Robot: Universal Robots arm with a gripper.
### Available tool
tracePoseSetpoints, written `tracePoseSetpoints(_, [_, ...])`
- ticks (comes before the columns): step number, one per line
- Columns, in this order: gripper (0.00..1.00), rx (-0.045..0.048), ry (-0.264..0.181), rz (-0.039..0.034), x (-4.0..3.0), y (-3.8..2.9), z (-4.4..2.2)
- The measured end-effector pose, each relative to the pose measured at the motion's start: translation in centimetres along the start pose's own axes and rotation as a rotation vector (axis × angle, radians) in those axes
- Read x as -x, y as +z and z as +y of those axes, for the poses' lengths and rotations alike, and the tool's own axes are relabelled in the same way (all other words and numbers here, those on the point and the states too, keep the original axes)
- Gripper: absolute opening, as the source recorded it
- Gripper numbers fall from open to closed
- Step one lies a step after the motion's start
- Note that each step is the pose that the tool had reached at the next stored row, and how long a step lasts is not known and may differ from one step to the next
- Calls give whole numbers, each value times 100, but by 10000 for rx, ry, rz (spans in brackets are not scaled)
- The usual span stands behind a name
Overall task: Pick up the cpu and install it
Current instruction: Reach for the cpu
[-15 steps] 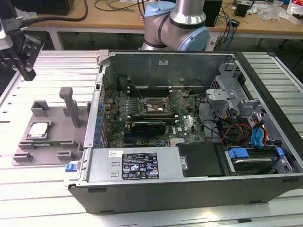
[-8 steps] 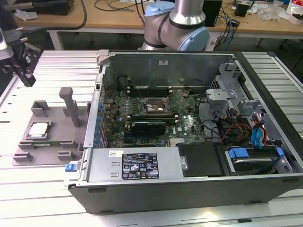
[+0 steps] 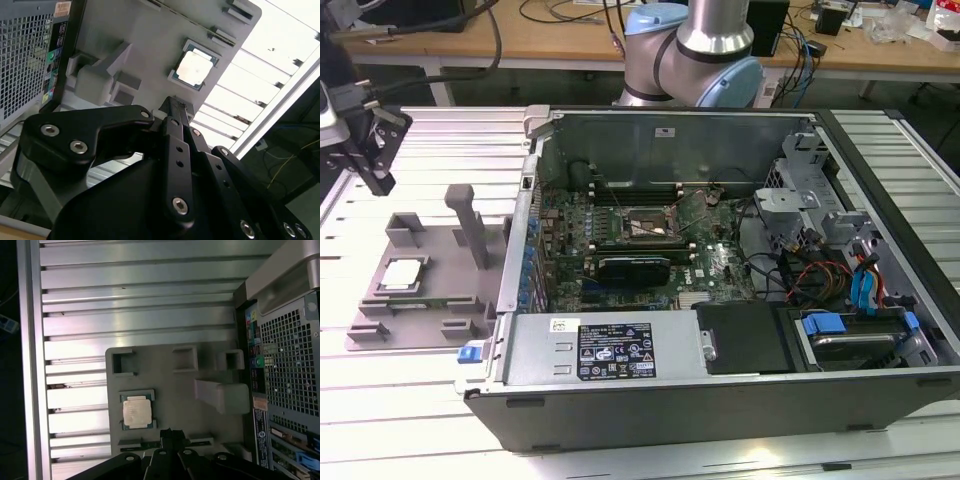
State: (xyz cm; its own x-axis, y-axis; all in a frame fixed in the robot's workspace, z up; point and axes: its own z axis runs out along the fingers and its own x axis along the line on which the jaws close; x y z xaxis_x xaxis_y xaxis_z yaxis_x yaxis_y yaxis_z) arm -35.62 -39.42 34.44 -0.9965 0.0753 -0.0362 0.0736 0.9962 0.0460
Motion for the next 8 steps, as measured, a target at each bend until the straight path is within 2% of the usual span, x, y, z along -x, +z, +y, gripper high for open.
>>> tracePoseSetpoints(6, [11,-1,0,2,-82,113,-18])
tracePoseSetpoints(8, [11,-1,0,1,-82,114,-18])
